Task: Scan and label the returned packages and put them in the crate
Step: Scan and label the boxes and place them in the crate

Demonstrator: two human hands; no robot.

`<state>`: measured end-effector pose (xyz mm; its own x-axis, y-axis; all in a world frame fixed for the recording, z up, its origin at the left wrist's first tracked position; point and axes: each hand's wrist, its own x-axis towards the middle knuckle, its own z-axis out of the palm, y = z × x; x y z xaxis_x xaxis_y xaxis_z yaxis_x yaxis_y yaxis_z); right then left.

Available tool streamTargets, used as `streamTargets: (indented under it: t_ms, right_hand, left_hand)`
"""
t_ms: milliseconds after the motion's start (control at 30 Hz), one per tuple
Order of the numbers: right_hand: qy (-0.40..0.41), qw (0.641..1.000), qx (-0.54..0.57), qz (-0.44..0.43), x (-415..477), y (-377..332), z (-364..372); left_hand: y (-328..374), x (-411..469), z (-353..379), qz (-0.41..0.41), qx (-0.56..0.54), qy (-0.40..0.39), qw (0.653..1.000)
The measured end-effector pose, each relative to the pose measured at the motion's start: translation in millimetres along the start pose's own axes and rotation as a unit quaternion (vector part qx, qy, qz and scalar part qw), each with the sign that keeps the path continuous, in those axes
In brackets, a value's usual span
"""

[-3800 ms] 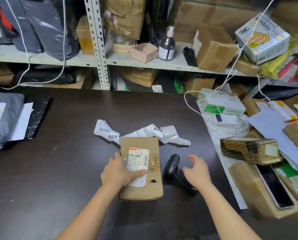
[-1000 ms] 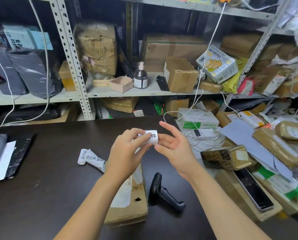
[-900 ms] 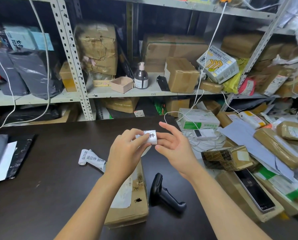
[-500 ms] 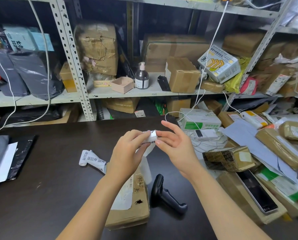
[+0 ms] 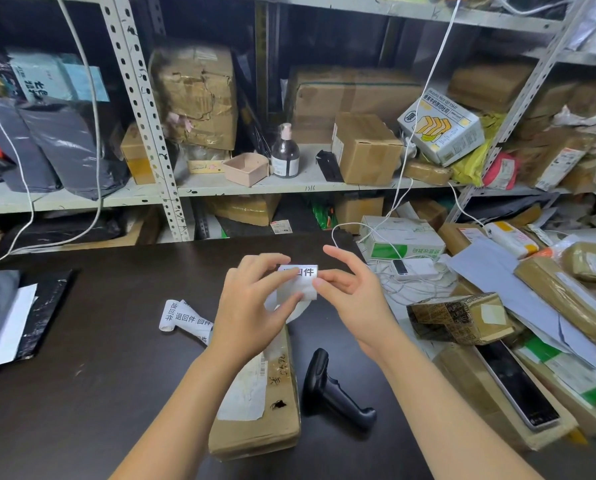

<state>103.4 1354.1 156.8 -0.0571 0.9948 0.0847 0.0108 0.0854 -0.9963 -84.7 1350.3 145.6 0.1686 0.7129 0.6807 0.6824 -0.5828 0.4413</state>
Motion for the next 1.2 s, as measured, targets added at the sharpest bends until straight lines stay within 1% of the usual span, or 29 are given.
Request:
streamTargets:
  t_ms: [67,133,267,367,533,800,900,1033,1100,1200]
  right_hand:
    - [-0.007,1.000,0.012,0.003,0.2,-1.5,-0.1]
    - [-0.018,1.000,0.009,0.003,-0.2,-2.4,0.1]
    - [-0.040,0.998,-0.051,-0.019,-1.7,-0.1,0.5]
    - [-0.044,0.994,-0.083,-0.051,-1.9,1.4,1.2]
    - [-0.056,0.987,-0.133,-0.068,-1.3,-0.3,0.5]
    - [-0.068,0.979,-0.183,-0.061,-1.4,-0.3,2.1]
    - [-0.067,0.975,-0.203,-0.066,-1.7,0.6,4.4]
    - [-0.072,0.974,-0.206,-0.060,-1.1,2.3,6.6]
    - [-0.081,0.974,-0.204,-0.054,-1.9,3.4,7.9]
    - [-0.078,0.976,-0.196,-0.051,-2.7,4.7,9.5]
  left_hand:
    - [0.4,-0.3,1.3,0.011,0.007,-0.021,1.000]
    - [1.2,0.4,3.0,0.003,0.000,-0.022,1.000]
    - [3.9,0.7,4.4,-0.025,-0.030,-0.025,0.999]
    - [5.3,0.8,3.6,-0.065,-0.080,-0.040,0.994]
    - [5.3,0.8,3.3,-0.111,-0.169,-0.063,0.977]
    - [5.5,-1.1,1.9,-0.195,-0.231,-0.083,0.949]
    - [3.4,-2.5,0.8,-0.229,-0.266,-0.093,0.932]
    - [2.1,-2.3,-0.7,-0.284,-0.306,-0.060,0.907]
    - [0.4,-0.8,-2.2,-0.289,-0.281,-0.061,0.913]
    - [0.3,0.1,-5.3,-0.232,-0.233,-0.093,0.940]
